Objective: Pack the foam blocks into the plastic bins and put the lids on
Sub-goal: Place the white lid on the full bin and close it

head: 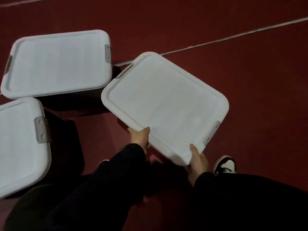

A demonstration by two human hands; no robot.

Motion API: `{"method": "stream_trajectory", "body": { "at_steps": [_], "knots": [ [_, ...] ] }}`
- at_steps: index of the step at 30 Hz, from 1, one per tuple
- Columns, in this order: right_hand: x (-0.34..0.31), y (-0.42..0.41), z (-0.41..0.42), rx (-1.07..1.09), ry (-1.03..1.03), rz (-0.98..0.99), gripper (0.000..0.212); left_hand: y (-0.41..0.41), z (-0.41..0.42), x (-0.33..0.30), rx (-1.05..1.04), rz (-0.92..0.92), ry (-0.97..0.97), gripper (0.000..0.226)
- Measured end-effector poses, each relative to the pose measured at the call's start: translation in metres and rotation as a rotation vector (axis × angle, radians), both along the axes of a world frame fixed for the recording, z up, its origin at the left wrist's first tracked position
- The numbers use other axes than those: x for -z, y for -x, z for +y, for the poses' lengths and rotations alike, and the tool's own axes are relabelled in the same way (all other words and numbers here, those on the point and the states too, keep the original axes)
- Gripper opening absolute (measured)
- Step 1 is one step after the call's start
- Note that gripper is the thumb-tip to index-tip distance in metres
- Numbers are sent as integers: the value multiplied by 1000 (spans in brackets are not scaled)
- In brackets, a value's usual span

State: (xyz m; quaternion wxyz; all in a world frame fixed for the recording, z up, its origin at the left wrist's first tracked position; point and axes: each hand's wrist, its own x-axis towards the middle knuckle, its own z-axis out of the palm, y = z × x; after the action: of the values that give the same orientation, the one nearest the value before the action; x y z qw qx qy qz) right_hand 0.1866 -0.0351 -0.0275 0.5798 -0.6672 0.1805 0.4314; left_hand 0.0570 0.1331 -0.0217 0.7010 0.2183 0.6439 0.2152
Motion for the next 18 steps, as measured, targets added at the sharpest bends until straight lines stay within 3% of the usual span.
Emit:
{"method": "stream_trajectory", "body": {
  "at_steps": [3, 5, 9, 13, 15, 18],
  "knots": [
    [-1, 34, -8, -120, 23, 116, 36, 13, -30, -1, 66, 151, 109, 48],
    [-13, 44, -10, -195, 68, 172, 25, 30, -45, -2, 131, 223, 23, 34],
    [-21, 51, -16, -363, 105, 213, 36, 58, -49, 3, 317, 393, -241, 42],
    [-20, 31, -26, -292, 99, 189, 39, 65, -61, 1, 352, 404, -268, 43],
    [-27, 23, -27, -306, 57, 270, 40, 71, -63, 0, 387, 411, -274, 42],
    [-29, 35, -30, -362, 108, 305, 39, 83, -65, -1, 439, 521, -231, 40]
  ]
}}
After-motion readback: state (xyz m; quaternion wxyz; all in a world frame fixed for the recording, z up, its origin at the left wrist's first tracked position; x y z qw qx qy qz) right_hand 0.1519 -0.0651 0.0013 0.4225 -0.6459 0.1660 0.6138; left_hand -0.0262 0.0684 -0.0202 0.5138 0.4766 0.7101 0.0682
